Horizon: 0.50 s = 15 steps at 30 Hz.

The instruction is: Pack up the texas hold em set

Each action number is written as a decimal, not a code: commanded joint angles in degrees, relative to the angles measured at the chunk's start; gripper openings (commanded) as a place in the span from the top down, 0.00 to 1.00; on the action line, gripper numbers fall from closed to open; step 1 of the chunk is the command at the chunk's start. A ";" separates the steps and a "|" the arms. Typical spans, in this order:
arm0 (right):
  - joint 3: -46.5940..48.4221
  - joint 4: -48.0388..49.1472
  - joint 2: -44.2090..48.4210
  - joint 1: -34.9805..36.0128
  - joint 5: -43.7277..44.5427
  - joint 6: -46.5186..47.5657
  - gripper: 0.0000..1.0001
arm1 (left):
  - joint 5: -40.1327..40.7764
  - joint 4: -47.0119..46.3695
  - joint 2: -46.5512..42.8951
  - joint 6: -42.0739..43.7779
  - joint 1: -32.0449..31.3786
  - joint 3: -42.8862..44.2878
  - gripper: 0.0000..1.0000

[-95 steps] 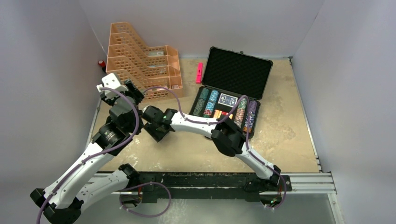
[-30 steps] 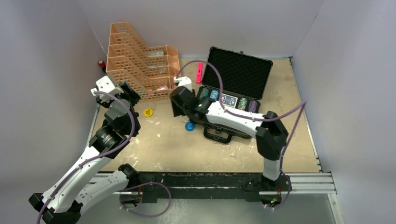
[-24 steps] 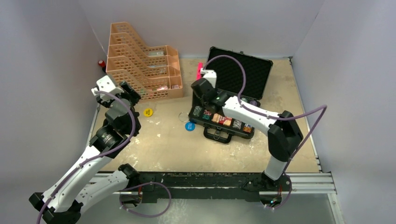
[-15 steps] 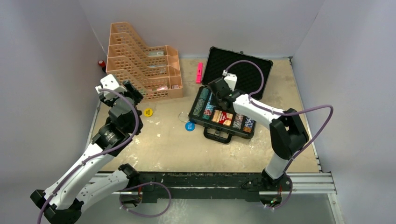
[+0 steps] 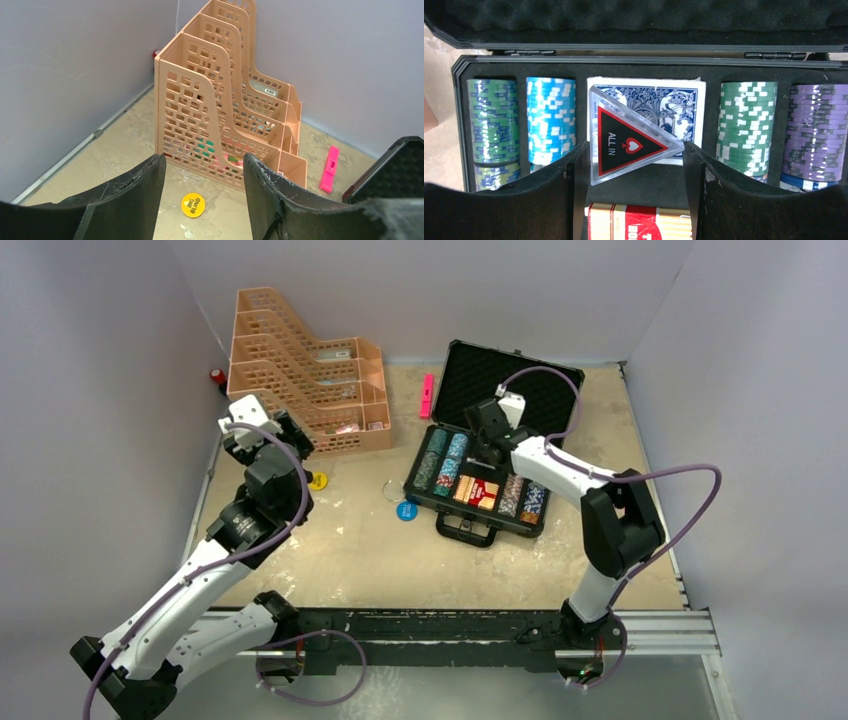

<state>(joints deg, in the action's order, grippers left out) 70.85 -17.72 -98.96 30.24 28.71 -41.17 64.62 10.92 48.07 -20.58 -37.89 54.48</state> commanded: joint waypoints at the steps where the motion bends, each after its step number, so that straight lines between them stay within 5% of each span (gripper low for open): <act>1: 1.28 1.72 -0.95 -1.30 -0.19 1.63 0.36 | -0.64 -1.07 0.44 -1.06 0.50 0.60 0.43; 15: 2.68 1.28 -1.16 -1.92 -1.77 3.89 0.14 | -7.98 0.31 7.63 -1.61 1.82 1.64 0.33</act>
<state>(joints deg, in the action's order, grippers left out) 71.37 -16.82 -101.93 28.49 27.90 -38.74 61.78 10.96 52.21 -21.02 -36.99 54.48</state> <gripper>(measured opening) 0.843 0.634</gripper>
